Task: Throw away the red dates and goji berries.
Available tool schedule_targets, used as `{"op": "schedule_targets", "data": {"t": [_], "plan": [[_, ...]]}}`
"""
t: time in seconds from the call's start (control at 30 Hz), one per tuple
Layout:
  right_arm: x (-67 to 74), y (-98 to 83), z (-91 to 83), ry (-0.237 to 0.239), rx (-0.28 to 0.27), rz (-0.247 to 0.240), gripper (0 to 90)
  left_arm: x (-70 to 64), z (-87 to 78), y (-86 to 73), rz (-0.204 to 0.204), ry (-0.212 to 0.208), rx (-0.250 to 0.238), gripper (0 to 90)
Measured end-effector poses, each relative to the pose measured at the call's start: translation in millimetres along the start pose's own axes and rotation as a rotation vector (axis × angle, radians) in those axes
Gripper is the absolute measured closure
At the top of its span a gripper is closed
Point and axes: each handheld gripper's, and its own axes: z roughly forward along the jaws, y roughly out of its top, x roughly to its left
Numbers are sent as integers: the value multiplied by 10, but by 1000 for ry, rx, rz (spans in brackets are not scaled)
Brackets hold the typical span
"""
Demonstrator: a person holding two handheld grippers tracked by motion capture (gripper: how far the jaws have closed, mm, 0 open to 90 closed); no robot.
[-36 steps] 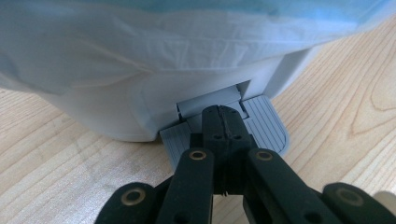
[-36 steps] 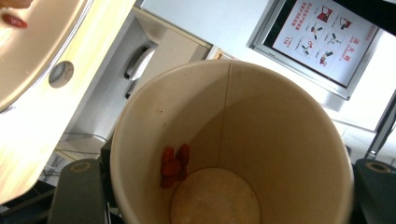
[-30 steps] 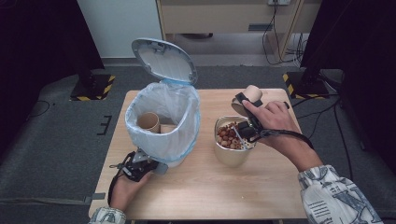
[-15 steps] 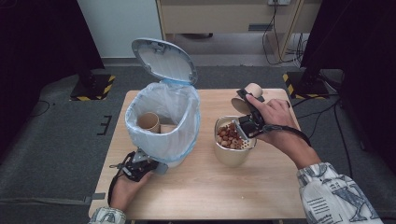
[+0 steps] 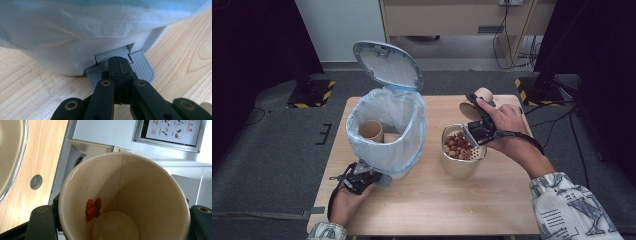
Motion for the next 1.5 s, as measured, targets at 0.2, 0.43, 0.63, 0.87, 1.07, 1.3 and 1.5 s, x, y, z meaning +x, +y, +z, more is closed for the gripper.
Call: {"op": "schedule_targets", "data": {"t": [0.2, 0.43, 0.63, 0.87, 1.07, 1.3, 1.5], "plan": [[-44, 25, 2, 7, -20, 54, 285, 0, 0, 0, 0, 0, 0, 900], [-72, 49, 19, 3, -31, 85, 283, 0, 0, 0, 0, 0, 0, 900], [-127, 55, 26, 5, -55, 171, 282, 0, 0, 0, 0, 0, 0, 900], [-183, 80, 37, 12, -85, 257, 278, 0, 0, 0, 0, -1, -1, 900], [-230, 95, 56, 14, -106, 328, 278, 0, 0, -1, 0, -1, -1, 900], [-313, 111, 54, 16, -133, 389, 277, 1, 0, 0, 1, -1, -1, 900], [-374, 126, 60, 19, -159, 460, 276, 1, 0, -1, 0, -1, -1, 900]]}}
